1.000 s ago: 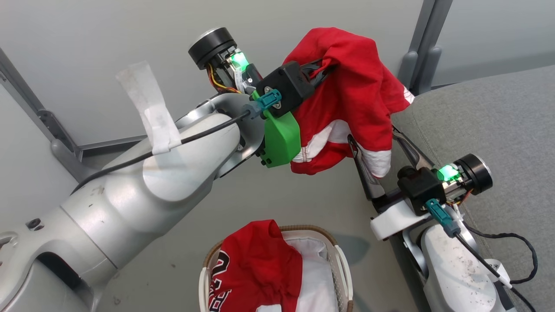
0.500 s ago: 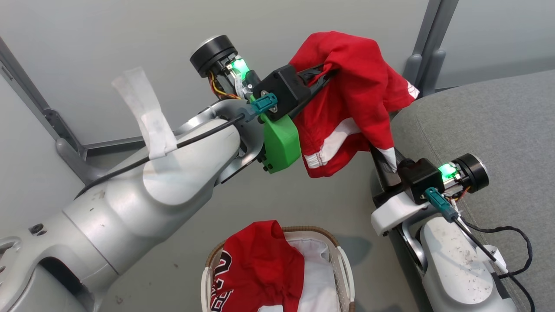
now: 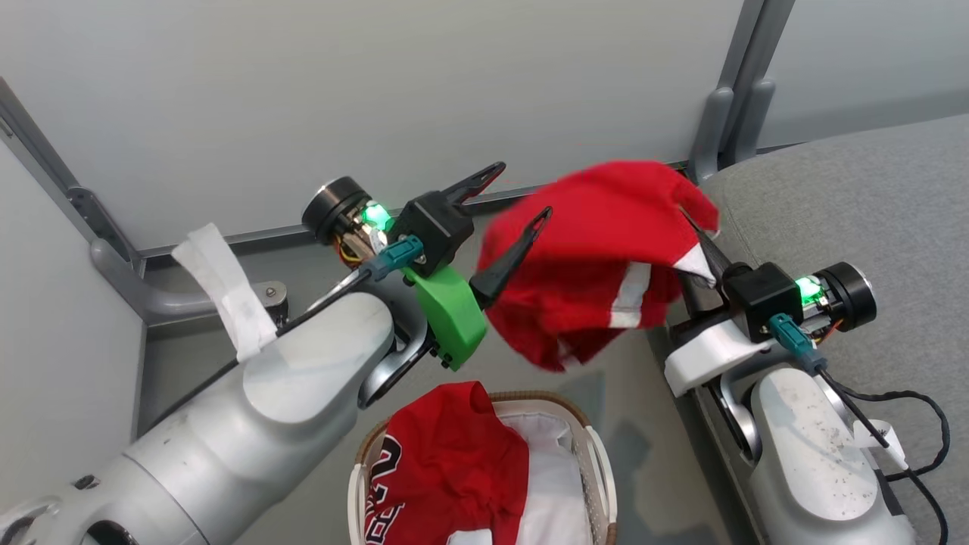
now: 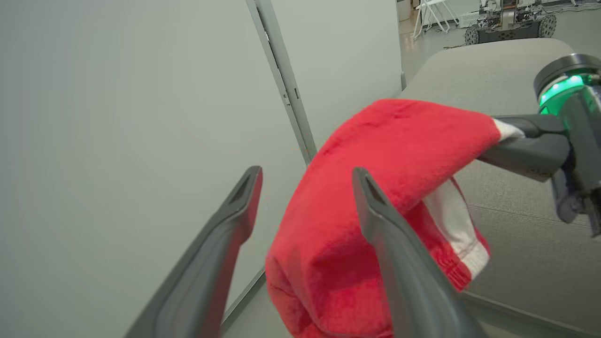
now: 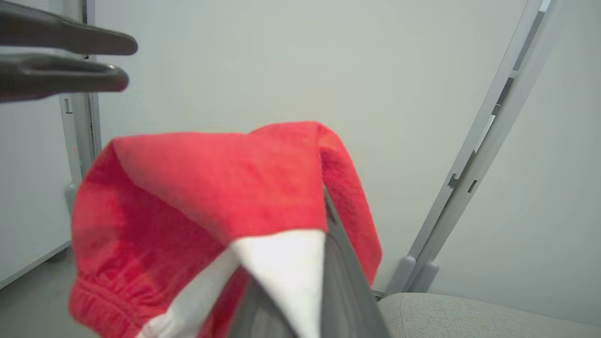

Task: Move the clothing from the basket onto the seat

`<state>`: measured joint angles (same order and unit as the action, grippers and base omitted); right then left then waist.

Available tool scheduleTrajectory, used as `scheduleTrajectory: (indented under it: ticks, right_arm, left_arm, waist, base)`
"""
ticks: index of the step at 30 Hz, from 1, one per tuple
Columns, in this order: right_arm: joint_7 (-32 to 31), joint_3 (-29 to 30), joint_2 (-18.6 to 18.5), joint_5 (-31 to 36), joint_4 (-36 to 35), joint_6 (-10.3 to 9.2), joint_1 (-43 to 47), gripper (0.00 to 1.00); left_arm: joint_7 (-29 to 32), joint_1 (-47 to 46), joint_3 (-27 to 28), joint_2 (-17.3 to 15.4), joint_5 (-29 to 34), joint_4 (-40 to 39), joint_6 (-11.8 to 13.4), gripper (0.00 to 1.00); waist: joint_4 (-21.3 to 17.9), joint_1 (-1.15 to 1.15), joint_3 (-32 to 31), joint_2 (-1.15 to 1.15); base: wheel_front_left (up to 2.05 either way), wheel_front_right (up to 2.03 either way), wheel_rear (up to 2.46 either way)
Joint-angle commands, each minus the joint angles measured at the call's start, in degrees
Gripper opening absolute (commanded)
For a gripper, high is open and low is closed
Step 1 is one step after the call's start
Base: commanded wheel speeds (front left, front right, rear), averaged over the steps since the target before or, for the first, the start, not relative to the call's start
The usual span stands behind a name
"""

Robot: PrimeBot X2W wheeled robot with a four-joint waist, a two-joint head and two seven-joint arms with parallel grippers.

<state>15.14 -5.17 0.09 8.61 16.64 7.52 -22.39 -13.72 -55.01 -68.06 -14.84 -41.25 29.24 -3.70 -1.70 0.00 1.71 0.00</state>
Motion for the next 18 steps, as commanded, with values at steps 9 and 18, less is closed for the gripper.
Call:
scheduleTrajectory:
  ticks: [9,18]
  right_arm:
    - [0.1,4.3,-0.2,0.9,-0.9,-0.05,1.3,0.0]
    - [0.1,10.4,-0.2,1.5,-1.3,-0.05,4.7,0.0]
  left_arm:
    - [-1.5,11.8,5.1,2.0,-0.4,-0.5,2.4,1.0]
    - [-1.4,25.1,14.8,4.0,5.9,-3.2,2.1,1.0]
  waist:
    - [-0.1,0.0,-0.3,0.0]
    - [0.6,0.0,0.1,0.0]
  base:
    - [0.0,0.0,0.0]
    - [0.0,0.0,0.0]
